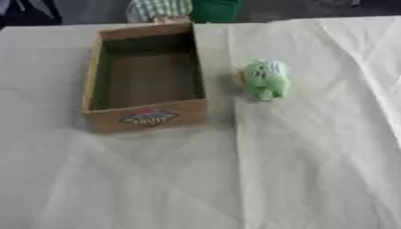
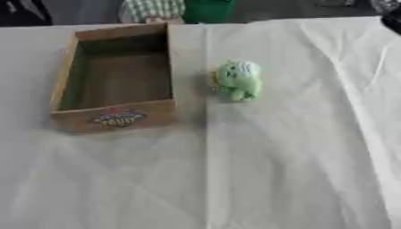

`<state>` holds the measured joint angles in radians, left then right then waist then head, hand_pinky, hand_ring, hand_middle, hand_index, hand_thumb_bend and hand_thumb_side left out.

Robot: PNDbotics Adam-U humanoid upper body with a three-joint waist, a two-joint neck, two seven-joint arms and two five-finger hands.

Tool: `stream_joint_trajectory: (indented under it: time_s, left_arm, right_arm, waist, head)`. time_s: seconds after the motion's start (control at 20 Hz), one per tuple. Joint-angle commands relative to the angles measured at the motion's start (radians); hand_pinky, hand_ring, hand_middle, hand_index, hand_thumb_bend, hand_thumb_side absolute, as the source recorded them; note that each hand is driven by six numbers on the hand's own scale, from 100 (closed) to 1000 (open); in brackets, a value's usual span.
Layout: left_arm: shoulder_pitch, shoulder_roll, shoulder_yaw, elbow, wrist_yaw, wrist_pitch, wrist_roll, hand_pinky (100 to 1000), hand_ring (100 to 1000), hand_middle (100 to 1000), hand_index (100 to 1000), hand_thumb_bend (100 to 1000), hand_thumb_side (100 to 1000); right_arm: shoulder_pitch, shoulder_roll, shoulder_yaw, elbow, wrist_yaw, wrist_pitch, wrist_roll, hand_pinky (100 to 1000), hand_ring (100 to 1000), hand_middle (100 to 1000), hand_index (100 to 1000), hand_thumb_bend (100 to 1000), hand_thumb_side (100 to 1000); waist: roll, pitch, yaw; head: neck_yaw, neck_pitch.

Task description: Pick up objects on the table and place them in the box.

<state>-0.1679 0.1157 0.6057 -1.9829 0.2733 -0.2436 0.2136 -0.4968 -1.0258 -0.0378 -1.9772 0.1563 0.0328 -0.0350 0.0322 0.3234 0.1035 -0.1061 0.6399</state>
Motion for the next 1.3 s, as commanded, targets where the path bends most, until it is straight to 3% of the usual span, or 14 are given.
stream_joint_trajectory:
  time_s: [0.05, 0.1, 0.25, 0.3, 0.5, 0.65, 0.85, 1.05, 1.3]
  left_arm:
    - [0.002, 0.034, -0.004, -0.017, 0.007, 0.0, -0.008, 742, 545, 520, 689, 100, 564]
    - [0.003, 0.036, -0.005, -0.017, 0.007, 0.001, -0.01, 741, 544, 520, 689, 100, 564]
    - [0.004, 0.042, -0.007, -0.017, 0.009, 0.001, -0.012, 741, 544, 520, 689, 100, 564]
    - [0.005, 0.042, -0.007, -0.017, 0.009, 0.001, -0.012, 742, 544, 520, 689, 100, 563]
    - [0.012, 0.041, -0.011, -0.017, 0.011, 0.007, -0.019, 742, 545, 520, 689, 100, 563]
    - [0.015, 0.042, -0.013, -0.017, 0.012, 0.008, -0.021, 742, 545, 520, 688, 100, 562]
    - [0.017, 0.041, -0.016, -0.017, 0.013, 0.015, -0.025, 743, 545, 521, 688, 100, 562]
    - [0.017, 0.045, -0.017, -0.017, 0.012, 0.019, -0.026, 743, 545, 521, 688, 100, 562]
    - [0.016, 0.05, -0.019, -0.017, 0.012, 0.022, -0.026, 743, 544, 520, 688, 100, 561]
  right_arm:
    - [-0.07, -0.084, 0.019, 0.036, 0.077, 0.002, 0.087, 825, 816, 825, 911, 163, 823]
    - [-0.097, -0.09, 0.03, 0.063, 0.099, -0.008, 0.115, 828, 822, 824, 918, 219, 814]
    - [-0.179, -0.093, 0.065, 0.158, 0.158, -0.052, 0.194, 831, 826, 827, 926, 247, 813]
    - [-0.199, -0.091, 0.076, 0.182, 0.168, -0.067, 0.214, 847, 842, 838, 946, 360, 806]
    - [-0.368, -0.022, 0.161, 0.375, 0.231, -0.113, 0.387, 858, 856, 841, 968, 416, 737]
    - [-0.456, 0.038, 0.197, 0.479, 0.292, -0.16, 0.444, 846, 842, 776, 946, 483, 695]
    - [-0.561, 0.133, 0.258, 0.651, 0.433, -0.228, 0.487, 841, 844, 786, 923, 484, 678]
    - [-0.607, 0.185, 0.301, 0.798, 0.551, -0.301, 0.513, 839, 854, 798, 932, 487, 648]
    - [-0.639, 0.228, 0.317, 0.913, 0.616, -0.378, 0.568, 849, 875, 821, 960, 507, 604]
  waist:
    - [-0.003, -0.022, 0.004]
    - [-0.005, -0.023, 0.006]
    - [-0.008, -0.027, 0.011]
    - [-0.009, -0.028, 0.013]
    - [-0.012, -0.033, 0.019]
    - [-0.012, -0.038, 0.022]
    - [-0.017, -0.048, 0.028]
    - [-0.026, -0.06, 0.035]
    - [-0.032, -0.068, 0.034]
  head:
    - [-0.012, -0.011]
    - [-0.015, -0.01]
    - [-0.021, -0.007]
    - [-0.024, -0.007]
    - [-0.035, -0.004]
    - [-0.043, -0.006]
    - [-0.054, 0.001]
    - [-0.064, 0.009]
    - [-0.063, 0.013]
